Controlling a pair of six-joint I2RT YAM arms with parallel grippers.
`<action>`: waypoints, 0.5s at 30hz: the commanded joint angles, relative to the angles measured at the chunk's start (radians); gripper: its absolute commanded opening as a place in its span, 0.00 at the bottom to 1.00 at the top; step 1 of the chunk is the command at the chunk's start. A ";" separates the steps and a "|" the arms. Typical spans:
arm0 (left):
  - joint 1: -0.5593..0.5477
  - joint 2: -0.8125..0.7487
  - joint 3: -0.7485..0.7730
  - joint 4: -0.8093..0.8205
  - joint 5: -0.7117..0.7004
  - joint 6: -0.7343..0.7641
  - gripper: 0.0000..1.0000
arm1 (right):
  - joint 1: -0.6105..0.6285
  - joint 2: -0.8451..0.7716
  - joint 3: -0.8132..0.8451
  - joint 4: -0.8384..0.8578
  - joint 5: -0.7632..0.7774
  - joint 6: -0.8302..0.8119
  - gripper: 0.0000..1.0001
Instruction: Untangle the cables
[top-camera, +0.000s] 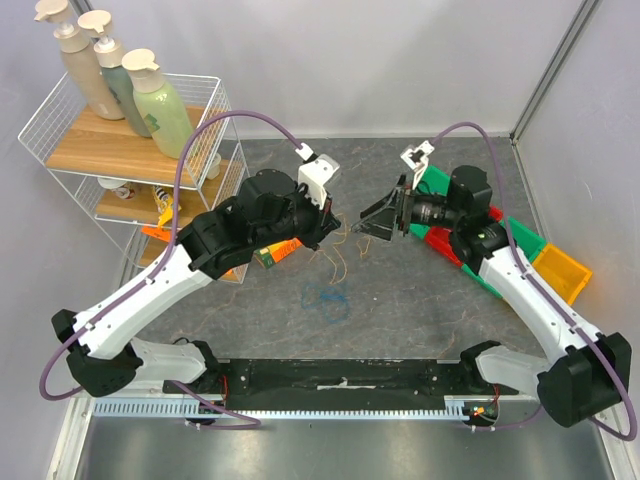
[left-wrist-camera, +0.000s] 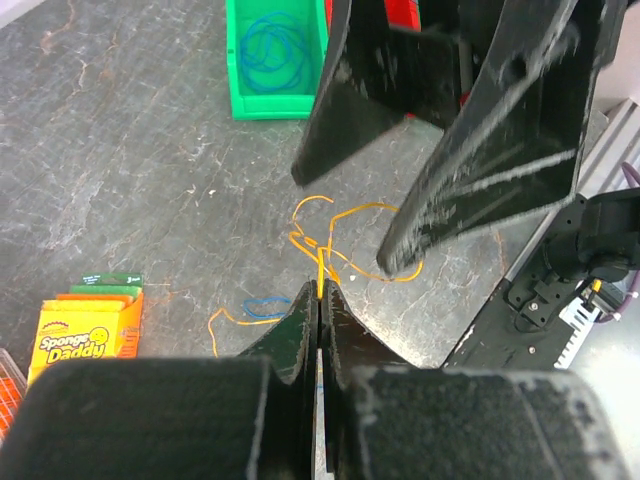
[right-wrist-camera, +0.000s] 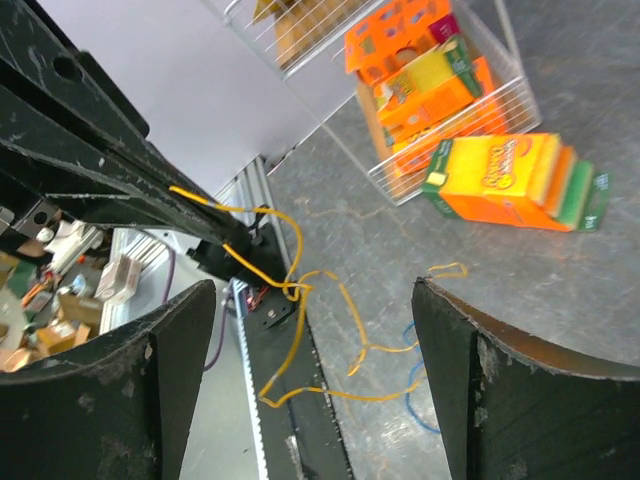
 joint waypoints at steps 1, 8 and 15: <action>-0.005 -0.009 0.054 0.016 -0.055 -0.023 0.02 | 0.058 0.025 0.062 -0.133 -0.014 -0.082 0.84; -0.005 -0.035 0.067 0.032 -0.185 0.033 0.02 | 0.096 0.001 -0.002 -0.168 0.081 -0.078 0.00; -0.005 -0.099 0.063 0.168 -0.323 0.130 0.02 | 0.104 -0.086 -0.090 -0.245 0.193 -0.131 0.00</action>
